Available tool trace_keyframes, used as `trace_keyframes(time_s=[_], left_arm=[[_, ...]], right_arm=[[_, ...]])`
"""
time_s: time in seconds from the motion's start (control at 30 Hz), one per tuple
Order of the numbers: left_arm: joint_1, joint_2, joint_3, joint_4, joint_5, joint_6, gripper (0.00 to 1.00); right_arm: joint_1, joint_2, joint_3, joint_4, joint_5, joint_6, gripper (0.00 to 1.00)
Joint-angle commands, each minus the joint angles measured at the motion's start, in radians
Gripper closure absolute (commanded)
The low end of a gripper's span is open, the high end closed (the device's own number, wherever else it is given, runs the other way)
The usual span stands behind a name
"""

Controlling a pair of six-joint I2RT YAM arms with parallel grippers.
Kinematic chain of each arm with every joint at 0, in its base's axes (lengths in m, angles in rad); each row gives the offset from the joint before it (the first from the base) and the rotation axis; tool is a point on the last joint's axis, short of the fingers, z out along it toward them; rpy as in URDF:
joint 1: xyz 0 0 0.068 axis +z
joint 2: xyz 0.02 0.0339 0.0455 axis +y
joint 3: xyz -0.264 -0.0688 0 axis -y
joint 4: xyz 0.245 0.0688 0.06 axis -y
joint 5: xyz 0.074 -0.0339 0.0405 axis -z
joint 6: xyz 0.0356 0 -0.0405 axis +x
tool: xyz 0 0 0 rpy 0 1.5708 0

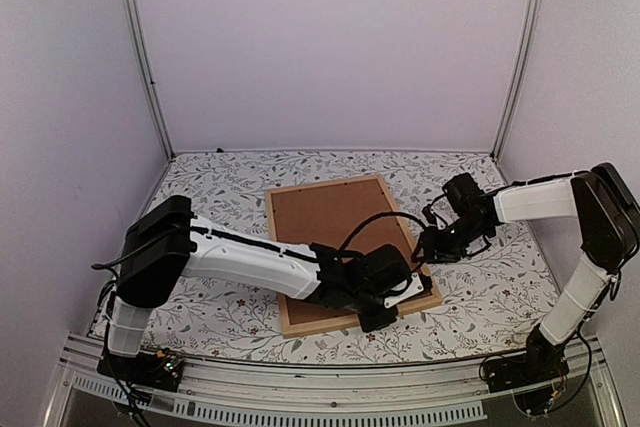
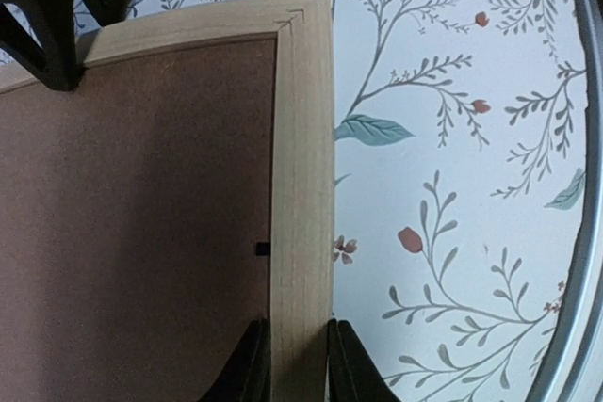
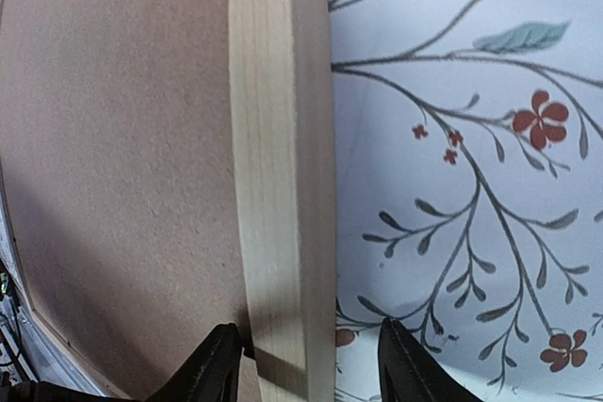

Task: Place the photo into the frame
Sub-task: Pick up the photo frame from the center of the board.

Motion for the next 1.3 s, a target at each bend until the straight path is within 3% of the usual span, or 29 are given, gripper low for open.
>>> trace_keyframes(time_s=[0.0,0.57,1.27], left_arm=[[-0.011,0.011,-0.043,-0.004,-0.055,0.022,0.79],[-0.011,-0.092,-0.07,0.047,-0.066,0.053,0.98],[0.019,-0.22,-0.081,0.097,-0.039,0.011,0.99]], right_arm=[[-0.025,-0.073,-0.061,0.007,-0.042,0.009,0.46],[-0.064,-0.197,-0.202,0.018,-0.147,0.039,0.34],[-0.09,-0.265,-0.377,0.26,-0.454,0.185,0.29]])
